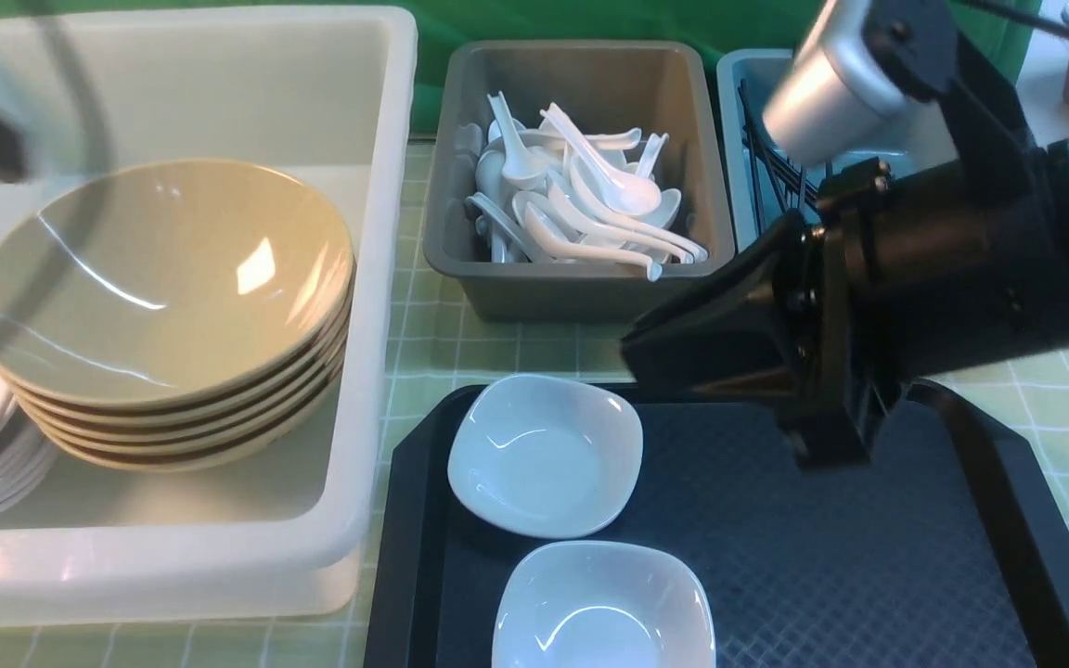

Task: On green table put chopsticks spoon bowls plates into blue grey white boxes.
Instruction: 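Reach for and grasp the small white dish on the black tray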

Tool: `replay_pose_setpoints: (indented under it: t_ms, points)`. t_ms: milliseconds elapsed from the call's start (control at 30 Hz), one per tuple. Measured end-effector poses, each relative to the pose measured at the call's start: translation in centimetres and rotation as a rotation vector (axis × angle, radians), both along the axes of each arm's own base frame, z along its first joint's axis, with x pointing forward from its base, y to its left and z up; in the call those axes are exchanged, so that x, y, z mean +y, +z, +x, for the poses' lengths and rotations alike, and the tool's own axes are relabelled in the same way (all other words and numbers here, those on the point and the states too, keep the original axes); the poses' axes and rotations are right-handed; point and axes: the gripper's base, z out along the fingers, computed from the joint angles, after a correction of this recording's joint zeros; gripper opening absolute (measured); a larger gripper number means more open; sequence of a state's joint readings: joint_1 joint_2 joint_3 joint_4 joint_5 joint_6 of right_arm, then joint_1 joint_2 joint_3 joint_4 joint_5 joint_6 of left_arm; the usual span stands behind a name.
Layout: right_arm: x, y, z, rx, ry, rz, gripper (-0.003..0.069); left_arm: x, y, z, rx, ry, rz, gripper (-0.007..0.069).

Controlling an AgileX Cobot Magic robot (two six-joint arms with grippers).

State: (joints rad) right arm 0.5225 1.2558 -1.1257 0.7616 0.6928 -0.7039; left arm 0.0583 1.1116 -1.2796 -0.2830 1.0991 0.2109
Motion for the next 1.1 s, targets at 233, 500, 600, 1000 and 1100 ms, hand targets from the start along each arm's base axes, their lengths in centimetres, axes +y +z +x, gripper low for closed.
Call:
replay_pose_setpoints:
  t_ms: [233,500,600,1000,1100]
  points:
    - [-1.4,-1.8,2.8,0.129,-0.135,-0.010,0.0302,-5.4,-1.1,-1.7,0.057,-0.320,-0.007,0.0249]
    - [-1.4,-1.6,2.2,0.106,0.006,-0.070,0.0320,-9.1,-6.1,0.6,0.233,-0.407,-0.036,0.0190]
    - [-1.5,-0.1,0.9,0.089,0.104,-0.085,0.0256,-11.6,-7.9,3.5,0.355,-0.455,-0.001,0.0298]
    - [-3.3,2.7,-2.8,0.020,0.155,-0.112,0.0024,-18.0,-12.5,9.9,0.472,-0.553,0.173,0.0631]
    - [-3.5,2.1,-2.4,0.064,0.073,-0.137,0.0024,-18.0,-10.4,9.9,0.422,-0.562,0.167,0.0625]
